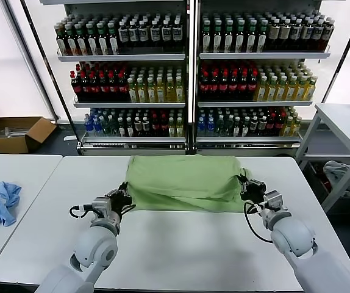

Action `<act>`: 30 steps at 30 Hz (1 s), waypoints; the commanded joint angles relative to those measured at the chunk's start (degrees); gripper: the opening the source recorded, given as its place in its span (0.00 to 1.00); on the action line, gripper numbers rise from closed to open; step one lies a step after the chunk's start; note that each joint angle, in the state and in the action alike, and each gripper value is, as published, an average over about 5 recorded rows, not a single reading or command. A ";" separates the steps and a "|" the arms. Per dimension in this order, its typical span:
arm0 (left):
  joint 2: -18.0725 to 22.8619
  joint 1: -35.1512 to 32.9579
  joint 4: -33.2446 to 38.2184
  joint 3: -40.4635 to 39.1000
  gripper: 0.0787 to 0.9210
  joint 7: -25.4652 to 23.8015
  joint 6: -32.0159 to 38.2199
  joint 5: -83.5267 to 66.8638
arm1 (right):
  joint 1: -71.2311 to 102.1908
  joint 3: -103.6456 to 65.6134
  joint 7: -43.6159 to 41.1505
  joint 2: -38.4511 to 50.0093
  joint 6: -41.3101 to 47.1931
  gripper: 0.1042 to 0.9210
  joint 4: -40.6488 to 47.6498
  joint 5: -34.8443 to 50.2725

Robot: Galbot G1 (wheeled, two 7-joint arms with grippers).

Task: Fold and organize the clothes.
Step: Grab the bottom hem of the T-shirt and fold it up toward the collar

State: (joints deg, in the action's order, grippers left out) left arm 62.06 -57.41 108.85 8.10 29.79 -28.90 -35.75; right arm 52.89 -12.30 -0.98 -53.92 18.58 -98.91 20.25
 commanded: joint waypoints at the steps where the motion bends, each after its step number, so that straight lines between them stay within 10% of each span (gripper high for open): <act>1: 0.39 2.10 -3.83 -1.49 0.01 -0.70 -0.14 2.29 | -4.13 1.88 -2.61 -0.89 -2.72 0.01 6.54 -2.05; 13: 1.20 5.75 -10.02 -3.89 0.01 -1.36 0.60 5.14 | -5.55 4.09 3.18 -2.65 -2.58 0.03 11.99 -4.64; 30: 0.37 7.81 -7.03 -4.41 0.51 -0.80 2.98 5.07 | -11.32 3.54 13.43 -5.96 10.20 0.61 7.23 15.67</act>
State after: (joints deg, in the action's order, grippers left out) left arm 62.75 -50.29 99.92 3.85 28.94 -26.72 -30.97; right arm 43.54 -8.24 8.57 -59.05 22.12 -89.35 25.11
